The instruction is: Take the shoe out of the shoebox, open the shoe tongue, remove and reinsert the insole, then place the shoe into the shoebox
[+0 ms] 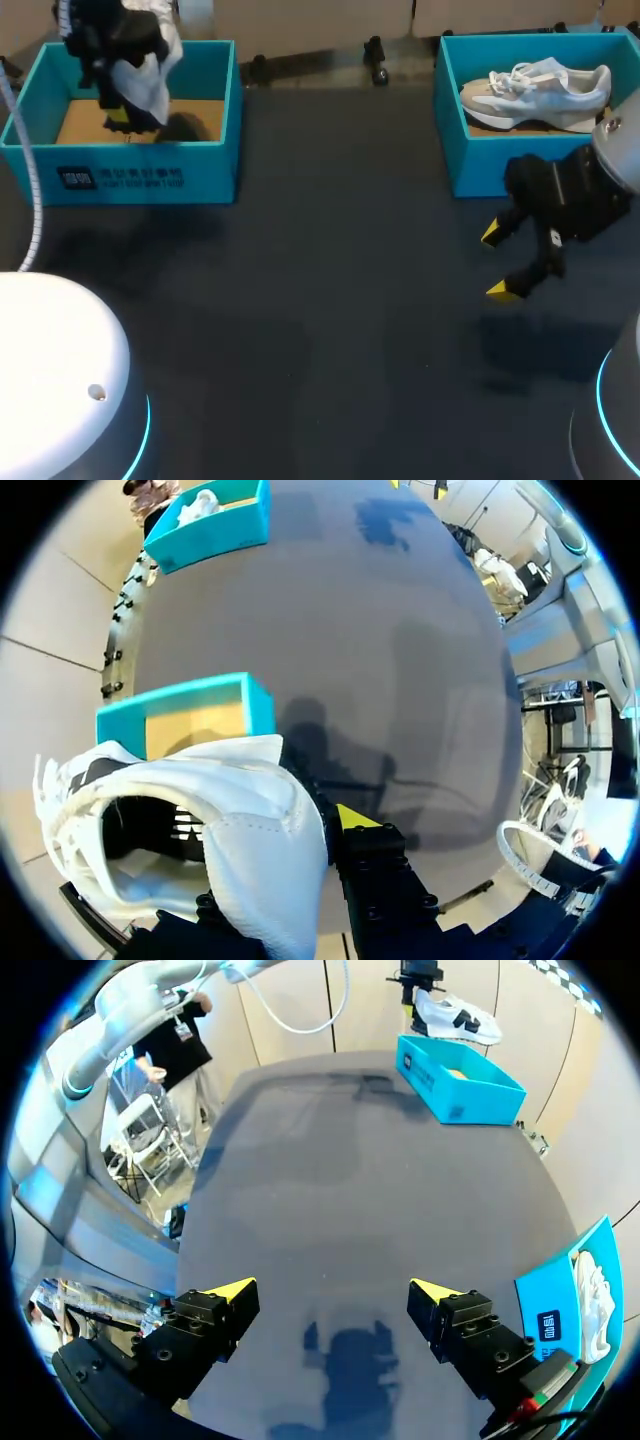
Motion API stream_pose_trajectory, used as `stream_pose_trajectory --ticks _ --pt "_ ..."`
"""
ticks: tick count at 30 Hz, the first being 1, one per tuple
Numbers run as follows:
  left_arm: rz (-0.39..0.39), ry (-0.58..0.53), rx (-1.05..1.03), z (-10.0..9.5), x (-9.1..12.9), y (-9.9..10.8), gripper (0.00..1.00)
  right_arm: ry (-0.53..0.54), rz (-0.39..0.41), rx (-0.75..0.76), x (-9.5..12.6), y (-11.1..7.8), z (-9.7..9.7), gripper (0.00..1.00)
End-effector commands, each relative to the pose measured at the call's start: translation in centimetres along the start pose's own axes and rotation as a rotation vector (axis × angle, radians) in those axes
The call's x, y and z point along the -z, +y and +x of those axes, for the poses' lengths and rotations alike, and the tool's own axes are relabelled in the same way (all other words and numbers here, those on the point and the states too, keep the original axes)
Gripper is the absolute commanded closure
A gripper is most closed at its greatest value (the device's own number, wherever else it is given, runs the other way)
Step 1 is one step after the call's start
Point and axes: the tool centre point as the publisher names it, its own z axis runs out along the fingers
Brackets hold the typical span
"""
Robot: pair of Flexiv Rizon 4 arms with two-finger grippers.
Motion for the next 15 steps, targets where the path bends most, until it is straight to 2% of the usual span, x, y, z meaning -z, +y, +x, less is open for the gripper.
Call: stream_pose_trajectory --ticks 1,7,15 --pt "0.015 0.014 0.009 -1.4 0.7 2.1 1.00 -0.002 0.000 0.000 -0.1 -0.1 0.1 0.00" --pt "0.012 0.007 0.007 -2.8 1.2 5.0 1.00 -0.002 0.000 0.000 -0.1 -0.1 0.1 0.00" --pt "0.049 0.023 0.088 -5.2 1.8 8.1 1.00 -0.002 0.000 0.000 -0.1 -0.1 0.1 0.00"
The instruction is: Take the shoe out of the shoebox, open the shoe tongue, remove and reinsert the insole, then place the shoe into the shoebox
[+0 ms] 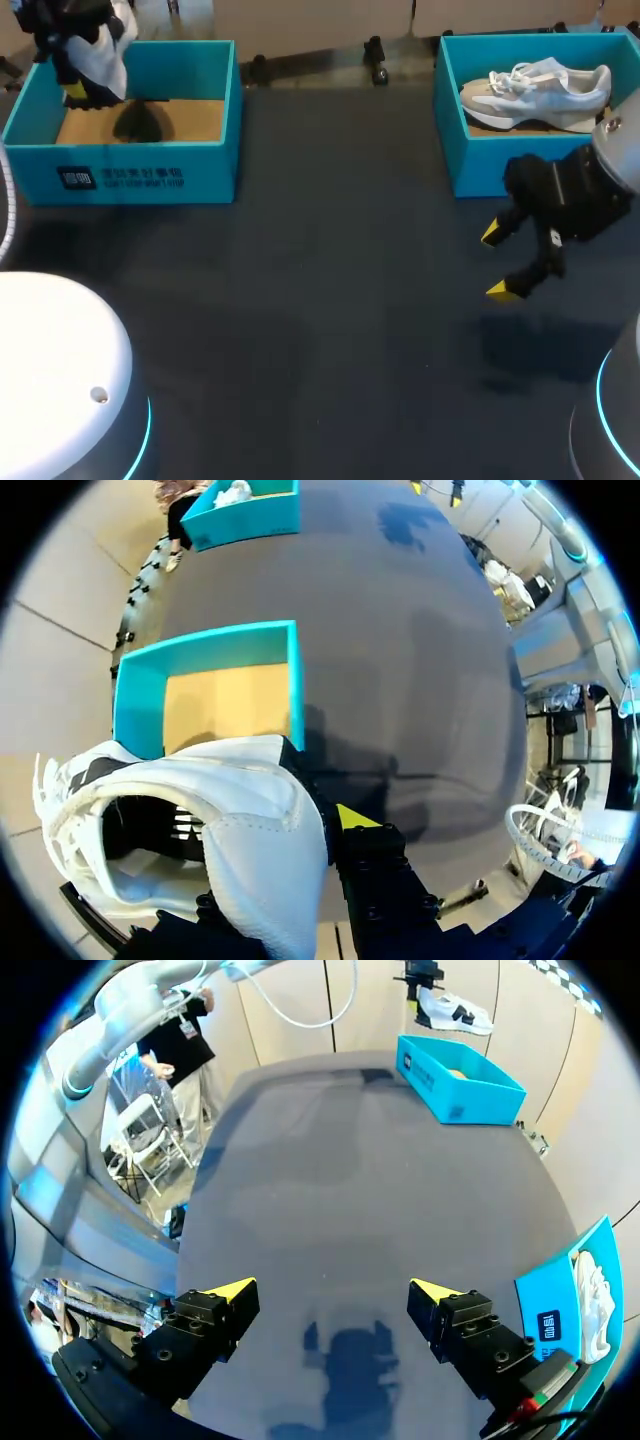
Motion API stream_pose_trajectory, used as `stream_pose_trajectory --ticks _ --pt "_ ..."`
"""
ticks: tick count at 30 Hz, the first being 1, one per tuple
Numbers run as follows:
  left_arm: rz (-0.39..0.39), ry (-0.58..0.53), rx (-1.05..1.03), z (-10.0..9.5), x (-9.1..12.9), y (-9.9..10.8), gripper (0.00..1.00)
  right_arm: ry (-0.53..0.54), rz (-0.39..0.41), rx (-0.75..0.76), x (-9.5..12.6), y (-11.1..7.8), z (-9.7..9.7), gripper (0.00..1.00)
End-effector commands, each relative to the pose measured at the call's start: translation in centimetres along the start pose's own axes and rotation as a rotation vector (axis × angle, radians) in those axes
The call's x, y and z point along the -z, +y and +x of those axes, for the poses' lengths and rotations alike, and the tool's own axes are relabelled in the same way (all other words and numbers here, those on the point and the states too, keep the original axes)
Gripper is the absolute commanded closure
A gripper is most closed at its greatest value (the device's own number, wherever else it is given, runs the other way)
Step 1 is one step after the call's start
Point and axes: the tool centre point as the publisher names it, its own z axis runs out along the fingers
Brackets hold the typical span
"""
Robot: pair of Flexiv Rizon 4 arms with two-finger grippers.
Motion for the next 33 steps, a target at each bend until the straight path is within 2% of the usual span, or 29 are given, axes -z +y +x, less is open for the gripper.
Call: stream_pose_trajectory --ticks 1,7,14,17,31,33 --pt "0.031 0.037 0.027 -1.8 0.6 1.5 1.00 -0.002 0.000 0.000 -0.1 -0.1 0.1 0.00" --pt "0.037 0.046 0.058 -3.1 1.0 3.7 1.00 -0.002 0.000 0.000 -0.1 -0.1 0.1 0.00" --pt "0.021 0.031 0.037 -3.7 1.2 5.9 1.00 -0.002 0.000 0.000 -0.1 -0.1 0.1 0.00" --pt "0.037 0.065 0.082 -4.0 1.2 6.2 1.00 -0.002 0.000 0.000 -0.1 -0.1 0.1 0.00" --pt "0.037 0.065 0.082 -4.0 1.2 6.2 1.00 -0.002 0.000 0.000 -0.1 -0.1 0.1 0.00" --pt "0.028 0.083 -0.027 -3.9 1.3 6.9 1.00 -0.002 0.000 0.000 -0.1 -0.1 0.1 0.00"
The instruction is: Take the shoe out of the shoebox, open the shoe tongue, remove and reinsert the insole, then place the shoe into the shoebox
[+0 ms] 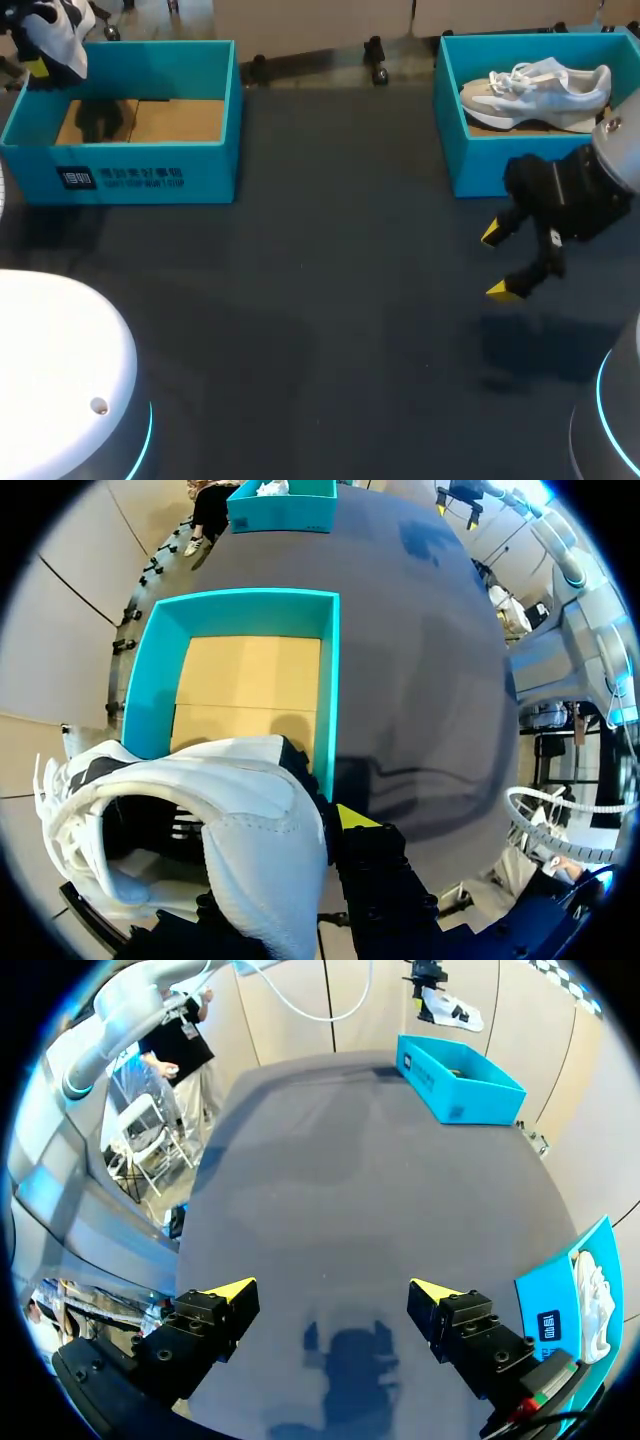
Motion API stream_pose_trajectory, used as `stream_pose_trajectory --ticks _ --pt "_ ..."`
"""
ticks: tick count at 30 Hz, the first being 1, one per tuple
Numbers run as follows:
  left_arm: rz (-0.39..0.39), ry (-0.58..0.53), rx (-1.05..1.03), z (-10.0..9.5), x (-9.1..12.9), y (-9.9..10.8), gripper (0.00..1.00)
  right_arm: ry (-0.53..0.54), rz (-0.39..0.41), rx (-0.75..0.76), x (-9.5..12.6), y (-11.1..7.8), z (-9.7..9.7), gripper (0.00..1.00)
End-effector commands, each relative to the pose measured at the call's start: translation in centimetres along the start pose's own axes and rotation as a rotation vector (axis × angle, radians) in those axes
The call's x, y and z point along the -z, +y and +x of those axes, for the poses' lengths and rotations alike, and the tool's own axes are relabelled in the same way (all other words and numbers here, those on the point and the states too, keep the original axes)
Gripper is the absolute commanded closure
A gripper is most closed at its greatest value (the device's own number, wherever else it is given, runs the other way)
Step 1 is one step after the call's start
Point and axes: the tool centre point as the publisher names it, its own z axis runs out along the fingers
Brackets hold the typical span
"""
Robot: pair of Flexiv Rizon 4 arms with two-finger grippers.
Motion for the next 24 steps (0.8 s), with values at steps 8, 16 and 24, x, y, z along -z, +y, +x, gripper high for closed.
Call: stream_pose_trajectory --ticks 8,16,24 --pt "-0.156 -0.069 -0.507 -1.4 0.1 3.4 1.00 -0.002 0.000 0.000 -0.1 -0.1 0.1 0.00" --pt "-0.244 0.077 -1.089 -2.6 1.5 4.7 1.00 -0.002 0.000 0.000 -0.1 -0.1 0.1 0.00" --pt "-0.385 0.074 -1.530 -3.6 2.8 5.6 1.00 -0.002 0.000 0.000 -0.1 -0.1 0.1 0.00"
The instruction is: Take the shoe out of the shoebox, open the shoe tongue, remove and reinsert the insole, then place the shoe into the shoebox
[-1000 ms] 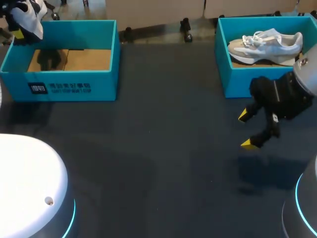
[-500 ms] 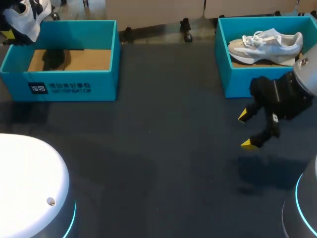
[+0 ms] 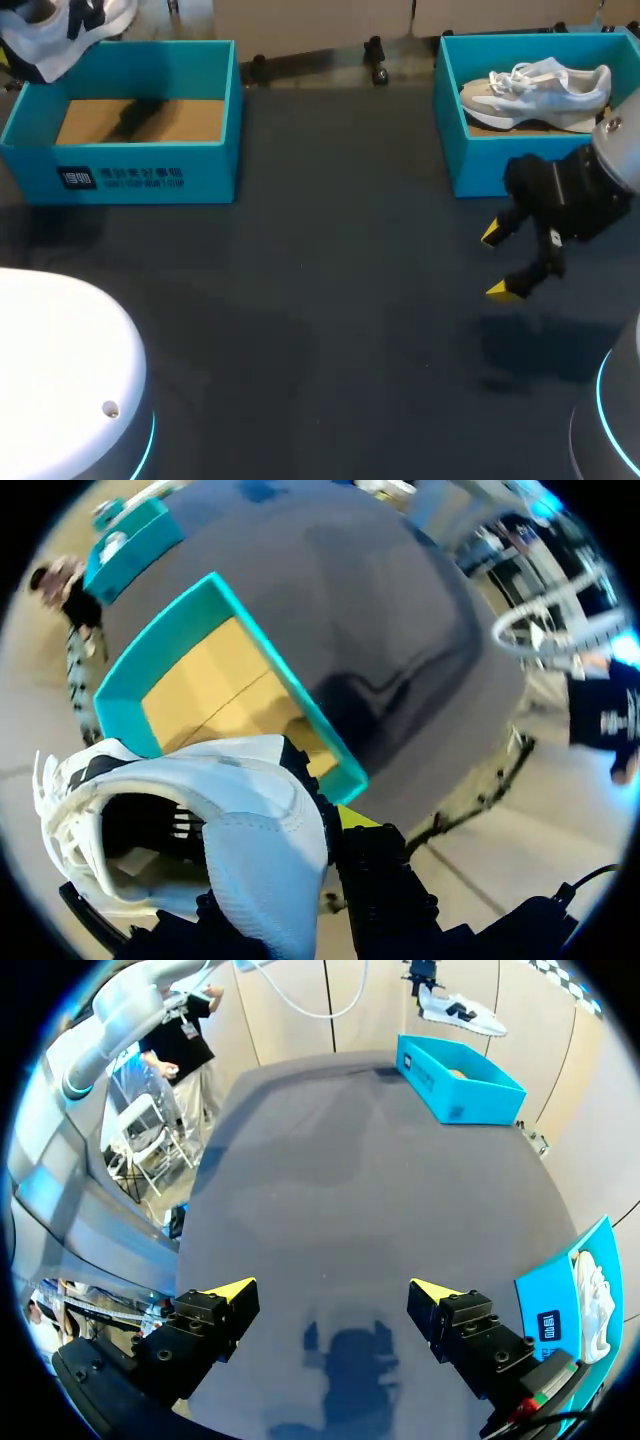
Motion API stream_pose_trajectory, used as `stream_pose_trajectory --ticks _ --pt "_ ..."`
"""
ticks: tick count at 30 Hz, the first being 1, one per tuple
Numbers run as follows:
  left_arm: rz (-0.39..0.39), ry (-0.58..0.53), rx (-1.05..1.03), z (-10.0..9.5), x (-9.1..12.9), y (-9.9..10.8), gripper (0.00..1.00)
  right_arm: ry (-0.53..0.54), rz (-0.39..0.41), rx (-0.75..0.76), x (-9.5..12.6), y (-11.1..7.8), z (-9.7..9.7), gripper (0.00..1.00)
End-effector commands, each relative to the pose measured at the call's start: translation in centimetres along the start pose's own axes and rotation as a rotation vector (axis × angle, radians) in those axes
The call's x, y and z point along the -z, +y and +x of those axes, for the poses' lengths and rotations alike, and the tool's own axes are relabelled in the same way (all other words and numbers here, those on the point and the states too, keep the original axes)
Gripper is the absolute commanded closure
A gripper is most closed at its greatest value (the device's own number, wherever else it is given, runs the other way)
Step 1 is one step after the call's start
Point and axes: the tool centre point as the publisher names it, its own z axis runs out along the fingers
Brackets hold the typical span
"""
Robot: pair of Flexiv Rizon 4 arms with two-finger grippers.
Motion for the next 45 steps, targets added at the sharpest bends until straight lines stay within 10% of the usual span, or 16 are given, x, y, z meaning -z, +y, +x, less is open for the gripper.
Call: stream_pose_trajectory --ticks 1,45 --pt "-0.175 0.060 -0.811 0.1 0.7 0.8 1.00 -0.002 0.000 0.000 -0.1 -0.1 0.1 0.00" --pt "-0.113 0.068 -0.919 -1.2 -1.1 1.4 1.00 -0.002 0.000 0.000 -0.1 -0.1 0.1 0.00"
